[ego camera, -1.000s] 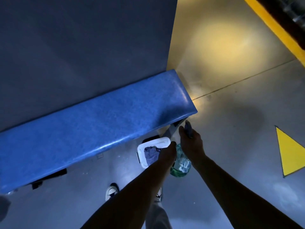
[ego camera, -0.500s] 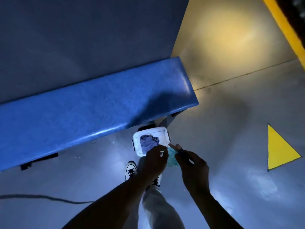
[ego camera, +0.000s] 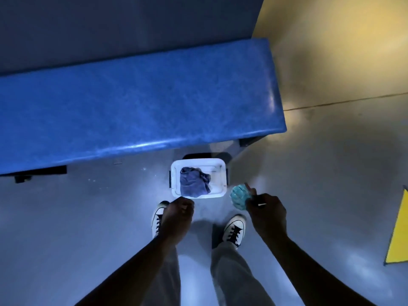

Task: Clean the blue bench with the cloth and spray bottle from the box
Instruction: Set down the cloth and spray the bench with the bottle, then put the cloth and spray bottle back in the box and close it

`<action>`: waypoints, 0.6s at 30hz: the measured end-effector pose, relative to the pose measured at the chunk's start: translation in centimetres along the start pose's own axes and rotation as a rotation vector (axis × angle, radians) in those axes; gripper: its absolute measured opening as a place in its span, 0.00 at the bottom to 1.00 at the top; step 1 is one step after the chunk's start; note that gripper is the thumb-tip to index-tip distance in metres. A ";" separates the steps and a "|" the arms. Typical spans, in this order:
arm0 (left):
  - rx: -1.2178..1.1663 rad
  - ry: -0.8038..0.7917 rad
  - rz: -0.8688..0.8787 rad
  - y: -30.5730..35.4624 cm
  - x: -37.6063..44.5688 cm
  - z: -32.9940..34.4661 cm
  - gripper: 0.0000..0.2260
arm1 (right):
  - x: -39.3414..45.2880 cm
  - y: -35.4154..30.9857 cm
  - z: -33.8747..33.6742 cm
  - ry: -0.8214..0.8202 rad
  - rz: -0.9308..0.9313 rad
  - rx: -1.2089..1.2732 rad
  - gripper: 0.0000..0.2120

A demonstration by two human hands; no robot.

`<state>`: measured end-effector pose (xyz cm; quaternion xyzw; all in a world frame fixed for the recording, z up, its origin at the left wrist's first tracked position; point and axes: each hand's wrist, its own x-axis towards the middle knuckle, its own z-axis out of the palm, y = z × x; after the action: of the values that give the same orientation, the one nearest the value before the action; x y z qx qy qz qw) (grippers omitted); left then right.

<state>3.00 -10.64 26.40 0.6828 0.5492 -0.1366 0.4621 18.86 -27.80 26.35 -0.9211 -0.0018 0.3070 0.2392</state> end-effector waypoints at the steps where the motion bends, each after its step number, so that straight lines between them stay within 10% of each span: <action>1: -0.032 0.025 -0.026 0.0 0.7 0.9 0.06 | 1.4 0.9 0.2 -0.005 -0.020 -0.031 0.07; 9: -0.025 0.147 -0.050 -4.2 9.6 9.1 0.02 | 12.6 9.1 5.9 -0.059 -0.098 -0.232 0.08; 18: 0.231 0.197 -0.020 -11.8 21.6 16.2 0.32 | 22.5 15.9 15.9 -0.091 -0.182 -0.308 0.09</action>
<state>5.66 -10.22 -2.93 0.7360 0.5793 -0.1359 0.3230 25.85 -31.51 -4.48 -0.9281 -0.1429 0.3216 0.1216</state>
